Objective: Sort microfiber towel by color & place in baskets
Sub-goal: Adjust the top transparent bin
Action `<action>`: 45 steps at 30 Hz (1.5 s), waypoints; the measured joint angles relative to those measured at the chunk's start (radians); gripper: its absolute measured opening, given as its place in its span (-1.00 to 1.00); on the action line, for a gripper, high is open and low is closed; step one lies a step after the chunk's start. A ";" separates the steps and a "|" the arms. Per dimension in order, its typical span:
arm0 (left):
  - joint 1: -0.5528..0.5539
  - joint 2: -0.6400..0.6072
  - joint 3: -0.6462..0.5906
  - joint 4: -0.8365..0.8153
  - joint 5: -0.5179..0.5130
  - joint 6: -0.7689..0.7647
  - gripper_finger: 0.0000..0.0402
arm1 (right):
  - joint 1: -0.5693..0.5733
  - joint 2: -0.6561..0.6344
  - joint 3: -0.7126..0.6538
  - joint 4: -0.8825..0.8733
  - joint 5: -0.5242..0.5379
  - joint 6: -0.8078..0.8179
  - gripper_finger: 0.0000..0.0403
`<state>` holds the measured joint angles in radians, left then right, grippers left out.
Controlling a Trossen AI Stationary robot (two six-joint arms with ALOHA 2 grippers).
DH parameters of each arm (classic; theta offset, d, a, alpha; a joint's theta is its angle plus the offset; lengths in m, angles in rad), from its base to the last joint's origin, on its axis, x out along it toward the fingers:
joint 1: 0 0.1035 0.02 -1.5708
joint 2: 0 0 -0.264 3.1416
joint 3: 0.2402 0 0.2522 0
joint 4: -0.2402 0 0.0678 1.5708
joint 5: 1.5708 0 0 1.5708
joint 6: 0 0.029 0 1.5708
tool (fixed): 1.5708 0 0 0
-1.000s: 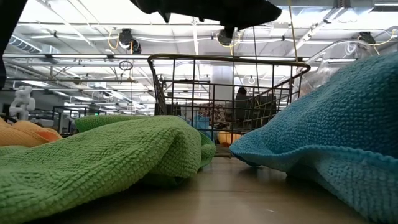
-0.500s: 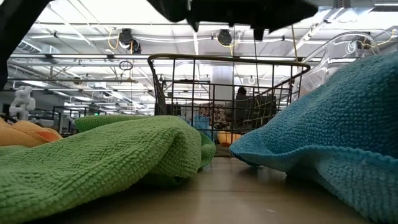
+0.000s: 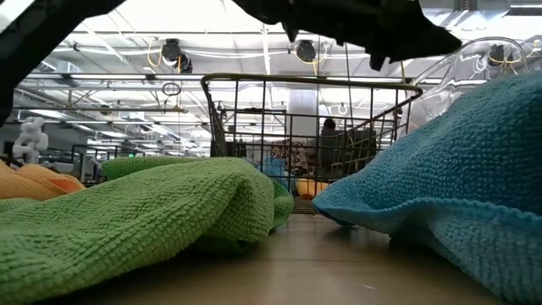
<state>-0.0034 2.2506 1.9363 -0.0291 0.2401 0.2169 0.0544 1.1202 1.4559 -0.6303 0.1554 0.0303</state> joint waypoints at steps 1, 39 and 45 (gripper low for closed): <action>0.002 0.006 0.017 -0.018 0.000 0.000 -0.84 | 0.000 0.000 0.000 0.003 0.000 -0.007 -1.00; 0.077 -0.006 0.028 -0.326 0.053 0.081 -0.95 | -0.002 -0.171 0.186 -0.094 0.412 -0.173 -1.00; 0.117 -0.019 0.029 -0.427 0.058 0.087 -0.95 | -0.002 -0.184 0.185 -0.114 0.416 -0.210 -1.00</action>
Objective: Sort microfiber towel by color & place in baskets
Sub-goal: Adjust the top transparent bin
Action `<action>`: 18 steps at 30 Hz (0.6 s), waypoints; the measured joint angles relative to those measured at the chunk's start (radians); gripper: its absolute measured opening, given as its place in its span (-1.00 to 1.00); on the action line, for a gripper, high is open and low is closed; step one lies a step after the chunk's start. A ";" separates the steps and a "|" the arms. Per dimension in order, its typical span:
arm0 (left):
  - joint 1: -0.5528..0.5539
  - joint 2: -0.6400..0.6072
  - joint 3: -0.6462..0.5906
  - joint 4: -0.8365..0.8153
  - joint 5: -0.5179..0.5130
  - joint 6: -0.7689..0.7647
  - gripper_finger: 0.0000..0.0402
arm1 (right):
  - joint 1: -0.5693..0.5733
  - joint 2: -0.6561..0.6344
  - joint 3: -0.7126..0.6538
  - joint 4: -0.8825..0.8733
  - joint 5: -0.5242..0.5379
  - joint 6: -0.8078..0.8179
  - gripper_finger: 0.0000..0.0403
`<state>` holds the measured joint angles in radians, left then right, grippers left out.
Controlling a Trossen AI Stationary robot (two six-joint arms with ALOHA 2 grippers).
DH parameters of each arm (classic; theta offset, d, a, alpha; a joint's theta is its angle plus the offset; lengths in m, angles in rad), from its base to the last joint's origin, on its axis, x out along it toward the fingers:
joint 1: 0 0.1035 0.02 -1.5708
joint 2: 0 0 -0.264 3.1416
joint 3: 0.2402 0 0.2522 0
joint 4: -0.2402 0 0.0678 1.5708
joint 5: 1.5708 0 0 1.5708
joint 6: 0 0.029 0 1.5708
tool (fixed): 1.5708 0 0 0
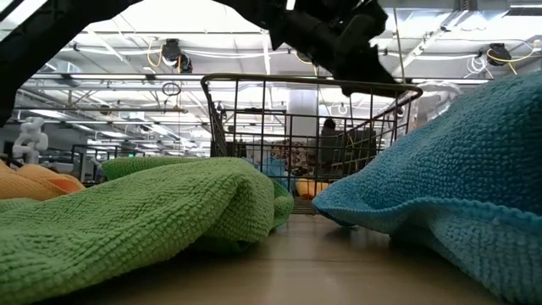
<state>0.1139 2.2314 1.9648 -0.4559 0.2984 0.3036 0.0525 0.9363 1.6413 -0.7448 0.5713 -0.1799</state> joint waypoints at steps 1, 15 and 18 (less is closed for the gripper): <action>0.006 -0.002 0.000 -0.023 0.000 0.001 -0.95 | 0.000 -0.008 0.000 0.000 0.000 -0.008 -1.00; -0.025 0.004 -0.006 -0.166 0.004 0.052 -0.95 | 0.002 -0.047 0.000 0.155 -0.057 -0.048 -1.00; -0.031 0.004 -0.007 -0.161 0.004 0.052 -0.95 | 0.002 -0.026 -0.001 0.121 -0.097 -0.014 -1.00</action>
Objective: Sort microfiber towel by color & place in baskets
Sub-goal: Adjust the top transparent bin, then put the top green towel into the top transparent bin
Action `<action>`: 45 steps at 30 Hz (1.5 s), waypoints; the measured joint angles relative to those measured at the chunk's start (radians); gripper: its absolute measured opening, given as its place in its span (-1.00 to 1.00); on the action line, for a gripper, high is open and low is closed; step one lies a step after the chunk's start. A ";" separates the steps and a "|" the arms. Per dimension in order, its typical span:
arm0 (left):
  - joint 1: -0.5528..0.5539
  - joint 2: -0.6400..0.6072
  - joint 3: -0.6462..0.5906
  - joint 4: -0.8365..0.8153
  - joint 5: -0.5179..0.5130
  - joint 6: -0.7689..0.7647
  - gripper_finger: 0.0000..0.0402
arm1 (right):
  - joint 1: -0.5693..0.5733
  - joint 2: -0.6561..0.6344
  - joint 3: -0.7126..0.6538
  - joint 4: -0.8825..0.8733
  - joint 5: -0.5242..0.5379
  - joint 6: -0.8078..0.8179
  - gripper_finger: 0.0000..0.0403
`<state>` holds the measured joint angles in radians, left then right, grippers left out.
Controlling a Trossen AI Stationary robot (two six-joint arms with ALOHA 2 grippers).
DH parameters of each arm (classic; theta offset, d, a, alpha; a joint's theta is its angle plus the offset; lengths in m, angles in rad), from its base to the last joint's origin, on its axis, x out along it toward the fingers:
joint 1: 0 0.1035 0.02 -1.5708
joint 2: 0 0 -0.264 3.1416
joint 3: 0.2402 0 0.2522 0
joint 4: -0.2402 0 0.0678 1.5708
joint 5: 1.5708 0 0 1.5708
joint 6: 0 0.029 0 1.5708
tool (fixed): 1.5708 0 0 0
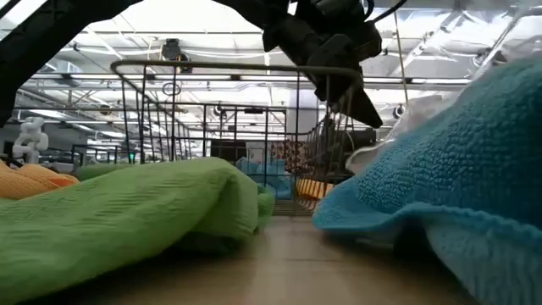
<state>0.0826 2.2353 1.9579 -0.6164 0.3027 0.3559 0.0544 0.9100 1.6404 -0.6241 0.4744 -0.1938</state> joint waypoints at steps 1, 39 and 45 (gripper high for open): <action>-0.001 0.000 0.000 -0.002 0.001 -0.003 -0.95 | 0.000 0.011 0.000 -0.009 -0.008 0.010 -1.00; -0.013 -0.341 -0.216 -0.221 -0.085 -0.037 -0.95 | 0.000 0.094 -0.518 -0.286 -0.228 0.286 -1.00; 0.019 -0.511 -0.432 -0.168 -0.199 -0.087 -0.95 | -0.016 0.090 -0.710 -0.278 -0.203 0.280 -1.00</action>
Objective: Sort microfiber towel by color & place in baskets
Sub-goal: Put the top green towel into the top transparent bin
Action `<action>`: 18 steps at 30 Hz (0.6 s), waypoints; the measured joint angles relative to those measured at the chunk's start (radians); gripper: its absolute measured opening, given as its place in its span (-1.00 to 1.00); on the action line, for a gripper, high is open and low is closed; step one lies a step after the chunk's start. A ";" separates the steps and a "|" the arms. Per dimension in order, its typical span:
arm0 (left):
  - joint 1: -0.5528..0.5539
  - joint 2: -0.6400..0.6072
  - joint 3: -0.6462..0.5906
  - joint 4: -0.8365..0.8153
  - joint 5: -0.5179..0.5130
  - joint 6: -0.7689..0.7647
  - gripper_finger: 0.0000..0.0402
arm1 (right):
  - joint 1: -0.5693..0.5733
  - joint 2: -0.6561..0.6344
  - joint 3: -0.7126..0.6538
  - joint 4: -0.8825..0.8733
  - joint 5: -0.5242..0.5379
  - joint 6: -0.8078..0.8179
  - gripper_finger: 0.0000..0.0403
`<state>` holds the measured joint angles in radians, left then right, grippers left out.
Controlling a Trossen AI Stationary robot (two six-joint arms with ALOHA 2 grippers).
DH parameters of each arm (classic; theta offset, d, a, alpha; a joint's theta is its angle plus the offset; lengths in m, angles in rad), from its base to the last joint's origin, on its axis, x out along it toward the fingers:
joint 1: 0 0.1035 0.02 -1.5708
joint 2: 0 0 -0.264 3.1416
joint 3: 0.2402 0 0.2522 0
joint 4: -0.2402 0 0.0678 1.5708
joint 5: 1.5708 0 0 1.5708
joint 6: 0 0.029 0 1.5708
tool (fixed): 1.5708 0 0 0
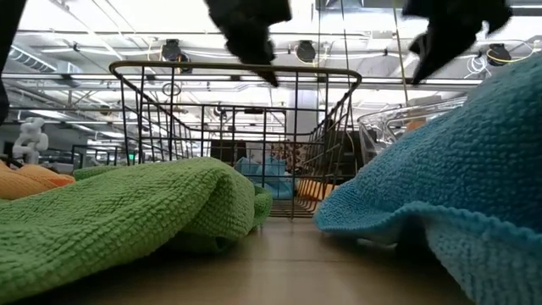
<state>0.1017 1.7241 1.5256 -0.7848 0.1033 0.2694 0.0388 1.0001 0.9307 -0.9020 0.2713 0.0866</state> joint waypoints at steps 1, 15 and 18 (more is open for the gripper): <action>0.011 -0.026 -0.040 0.030 -0.016 -0.007 -0.95 | -0.014 0.006 -0.026 0.014 0.022 -0.009 -1.00; 0.205 -0.244 -0.426 0.310 -0.206 -0.086 -0.95 | -0.142 0.064 -0.094 0.301 -0.055 -0.097 -1.00; 0.241 -0.277 -0.502 0.369 -0.209 -0.121 -0.95 | -0.142 0.062 -0.094 0.334 -0.068 -0.077 -1.00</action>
<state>0.3430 1.4471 1.0232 -0.4160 -0.1055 0.1489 -0.1033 1.0622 0.8368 -0.5683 0.2036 0.0098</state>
